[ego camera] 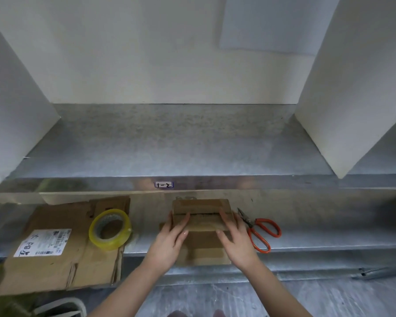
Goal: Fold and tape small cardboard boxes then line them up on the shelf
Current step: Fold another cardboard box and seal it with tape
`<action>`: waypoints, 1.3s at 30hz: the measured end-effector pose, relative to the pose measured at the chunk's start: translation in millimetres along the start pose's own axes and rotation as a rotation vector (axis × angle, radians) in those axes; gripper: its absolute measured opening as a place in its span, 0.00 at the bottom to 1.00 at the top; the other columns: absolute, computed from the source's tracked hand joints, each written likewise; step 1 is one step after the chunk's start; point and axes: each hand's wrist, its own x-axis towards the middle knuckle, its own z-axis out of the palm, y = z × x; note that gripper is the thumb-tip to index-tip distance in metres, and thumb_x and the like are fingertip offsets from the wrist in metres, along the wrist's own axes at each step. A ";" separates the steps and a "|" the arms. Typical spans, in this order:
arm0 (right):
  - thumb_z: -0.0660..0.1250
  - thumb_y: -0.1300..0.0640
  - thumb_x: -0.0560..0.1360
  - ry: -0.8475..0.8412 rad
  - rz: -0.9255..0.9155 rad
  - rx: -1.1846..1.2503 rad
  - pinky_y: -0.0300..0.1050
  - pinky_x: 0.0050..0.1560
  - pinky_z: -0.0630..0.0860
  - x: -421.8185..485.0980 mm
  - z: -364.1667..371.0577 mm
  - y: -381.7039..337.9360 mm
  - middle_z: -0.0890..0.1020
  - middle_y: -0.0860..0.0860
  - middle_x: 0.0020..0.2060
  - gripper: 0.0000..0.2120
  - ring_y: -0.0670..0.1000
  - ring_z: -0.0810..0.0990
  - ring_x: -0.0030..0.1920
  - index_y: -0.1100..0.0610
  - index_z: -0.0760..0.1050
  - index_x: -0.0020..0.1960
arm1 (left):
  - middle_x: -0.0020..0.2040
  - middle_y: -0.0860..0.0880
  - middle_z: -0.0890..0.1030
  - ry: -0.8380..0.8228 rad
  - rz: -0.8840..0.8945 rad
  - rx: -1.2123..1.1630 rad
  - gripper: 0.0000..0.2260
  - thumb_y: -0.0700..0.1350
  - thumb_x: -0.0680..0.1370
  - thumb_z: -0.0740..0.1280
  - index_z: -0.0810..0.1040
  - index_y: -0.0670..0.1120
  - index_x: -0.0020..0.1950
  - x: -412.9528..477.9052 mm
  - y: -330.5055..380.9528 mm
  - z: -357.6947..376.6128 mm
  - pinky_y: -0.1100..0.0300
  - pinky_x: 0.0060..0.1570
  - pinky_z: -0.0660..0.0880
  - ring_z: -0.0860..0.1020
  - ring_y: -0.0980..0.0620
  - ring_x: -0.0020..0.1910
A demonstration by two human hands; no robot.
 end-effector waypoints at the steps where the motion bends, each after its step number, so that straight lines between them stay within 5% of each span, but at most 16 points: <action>1: 0.62 0.47 0.80 0.013 -0.005 -0.011 0.28 0.65 0.48 -1.0 1.9 -0.1 0.54 0.52 0.77 0.25 0.50 0.54 0.77 0.36 0.57 0.74 | 0.79 0.46 0.54 0.018 -0.006 -0.001 0.20 0.56 0.83 0.53 0.59 0.64 0.75 0.4 0.2 1.5 0.60 0.73 0.55 0.55 0.49 0.77; 5: 0.62 0.46 0.80 0.017 0.007 -0.028 0.32 0.66 0.52 -3.4 8.3 -2.5 0.52 0.52 0.77 0.24 0.53 0.55 0.77 0.36 0.59 0.74 | 0.74 0.45 0.62 0.096 -0.031 -0.051 0.18 0.55 0.81 0.58 0.68 0.59 0.72 6.9 4.1 -0.5 0.57 0.71 0.61 0.64 0.46 0.73; 7: 0.64 0.48 0.80 -0.005 0.015 0.026 0.33 0.67 0.52 -1.1 3.0 -1.3 0.53 0.51 0.77 0.23 0.52 0.55 0.77 0.33 0.61 0.70 | 0.71 0.48 0.64 0.096 -0.047 -0.115 0.23 0.57 0.79 0.63 0.64 0.58 0.73 14.3 2.7 -10.4 0.58 0.66 0.65 0.68 0.46 0.70; 11: 0.67 0.51 0.78 -0.093 -0.023 0.051 0.38 0.68 0.56 9.4 -20.1 1.9 0.58 0.50 0.76 0.24 0.51 0.57 0.76 0.32 0.63 0.67 | 0.76 0.55 0.53 -0.166 -0.073 -0.160 0.42 0.60 0.70 0.74 0.52 0.61 0.77 31.9 -10.7 -40.7 0.58 0.65 0.67 0.65 0.47 0.70; 15: 0.69 0.51 0.77 -0.156 -0.070 0.050 0.38 0.67 0.62 28.7 -35.3 -1.4 0.61 0.49 0.74 0.26 0.51 0.63 0.74 0.35 0.63 0.69 | 0.74 0.57 0.55 -0.372 -0.017 -0.076 0.45 0.55 0.67 0.78 0.53 0.61 0.75 36.8 -21.0 -56.7 0.61 0.65 0.65 0.62 0.54 0.68; 22: 0.76 0.50 0.69 0.243 0.037 0.118 0.46 0.58 0.75 16.1 -10.6 -5.9 0.71 0.48 0.62 0.37 0.48 0.75 0.59 0.54 0.63 0.72 | 0.61 0.53 0.65 0.132 -0.051 -0.173 0.37 0.57 0.66 0.78 0.65 0.55 0.70 0.0 -6.5 5.7 0.58 0.62 0.71 0.70 0.53 0.61; 26: 0.71 0.50 0.75 0.145 0.032 0.225 0.41 0.57 0.75 -2.0 1.5 -3.3 0.79 0.49 0.58 0.21 0.51 0.79 0.60 0.54 0.72 0.65 | 0.62 0.53 0.62 0.233 -0.102 -0.181 0.34 0.59 0.69 0.74 0.63 0.57 0.70 -5.7 16.7 36.1 0.54 0.58 0.74 0.73 0.49 0.61; 30: 0.72 0.43 0.72 0.037 -0.145 0.219 0.41 0.66 0.70 -12.2 -7.9 -0.5 0.74 0.46 0.66 0.32 0.44 0.73 0.66 0.51 0.66 0.71 | 0.67 0.50 0.62 0.337 0.014 -0.098 0.28 0.57 0.72 0.72 0.68 0.54 0.70 -1.9 35.3 42.6 0.53 0.60 0.74 0.70 0.48 0.66; 35: 0.71 0.55 0.75 -0.045 -0.158 0.099 0.26 0.62 0.63 -4.9 -11.0 4.6 0.74 0.47 0.65 0.27 0.47 0.73 0.67 0.50 0.65 0.71 | 0.72 0.48 0.64 0.356 0.041 -0.020 0.22 0.52 0.75 0.71 0.72 0.52 0.68 -8.4 31.4 48.1 0.53 0.62 0.74 0.71 0.49 0.66; 39: 0.70 0.59 0.76 -0.145 -0.124 0.096 0.32 0.64 0.63 -0.7 -8.1 11.1 0.73 0.48 0.67 0.29 0.47 0.72 0.67 0.48 0.62 0.73 | 0.71 0.51 0.69 0.281 -0.003 -0.129 0.25 0.45 0.76 0.71 0.69 0.53 0.72 -13.2 18.6 48.1 0.57 0.59 0.76 0.77 0.55 0.56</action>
